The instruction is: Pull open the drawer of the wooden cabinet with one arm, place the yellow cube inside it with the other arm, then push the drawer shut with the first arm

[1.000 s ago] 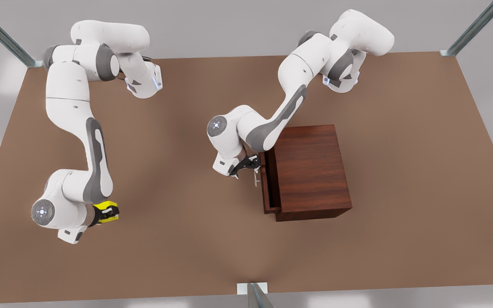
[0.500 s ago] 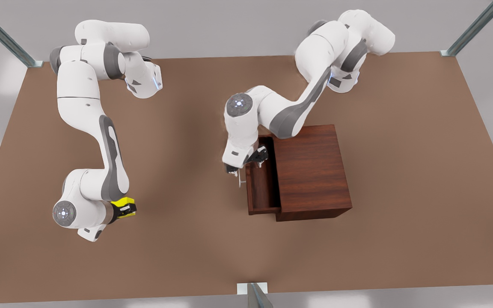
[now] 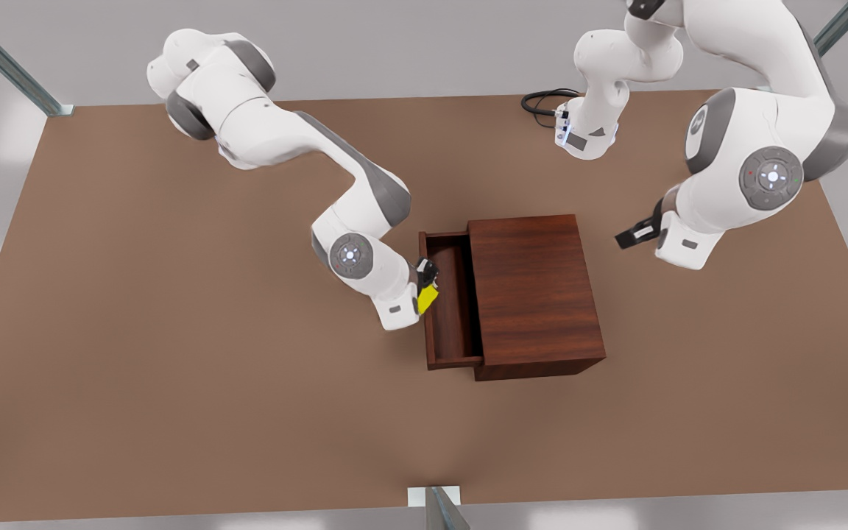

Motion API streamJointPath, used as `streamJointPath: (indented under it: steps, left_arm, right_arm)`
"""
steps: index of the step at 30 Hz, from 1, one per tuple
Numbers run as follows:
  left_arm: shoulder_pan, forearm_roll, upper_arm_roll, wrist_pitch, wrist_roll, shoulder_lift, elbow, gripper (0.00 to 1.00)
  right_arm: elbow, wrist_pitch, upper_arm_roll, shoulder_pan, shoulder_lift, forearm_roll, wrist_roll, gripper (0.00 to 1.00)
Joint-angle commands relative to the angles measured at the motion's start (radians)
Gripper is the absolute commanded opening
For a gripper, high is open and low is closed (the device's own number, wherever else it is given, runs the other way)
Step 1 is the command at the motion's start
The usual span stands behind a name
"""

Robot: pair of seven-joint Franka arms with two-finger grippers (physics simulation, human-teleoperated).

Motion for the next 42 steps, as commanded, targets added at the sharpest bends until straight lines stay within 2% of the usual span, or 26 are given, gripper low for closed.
streamJointPath:
  steps: [1,5,10,32,33,34,40,42]
  left_arm:
    - [-0.002,-0.003,-0.002,-0.010,0.526,-0.001,0.000,1.00]
    - [0.001,0.008,-0.002,-0.011,0.525,0.001,-0.005,1.00]
    - [0.001,0.008,-0.002,-0.008,0.525,0.001,-0.003,1.00]
    - [-0.001,0.011,-0.002,0.013,0.523,0.003,-0.001,1.00]
    - [-0.001,0.011,-0.004,0.013,0.522,0.003,-0.001,1.00]
    - [-0.001,0.011,-0.004,0.012,0.522,0.003,-0.001,1.00]
    - [-0.004,0.011,-0.004,0.013,0.520,0.001,-0.001,1.00]
    - [-0.022,0.011,-0.004,0.013,0.496,0.003,0.000,1.00]
  right_arm:
    - [0.003,0.147,-0.016,0.046,0.004,-0.042,-0.244,0.55]
    - [0.003,0.200,-0.030,0.111,0.009,-0.062,-0.436,0.55]
    - [-0.019,0.219,-0.022,0.135,0.015,-0.079,-0.511,0.55]
    - [-0.089,0.219,-0.020,0.104,0.019,-0.073,-0.528,0.55]
    - [-0.088,0.219,-0.020,0.109,0.019,-0.070,-0.526,0.68]
    - [-0.089,0.219,-0.020,0.109,0.019,-0.068,-0.528,1.00]
    - [-0.089,0.219,-0.019,0.095,0.016,-0.064,-0.530,1.00]
    - [-0.089,0.121,-0.016,0.072,-0.033,-0.058,-0.526,1.00]
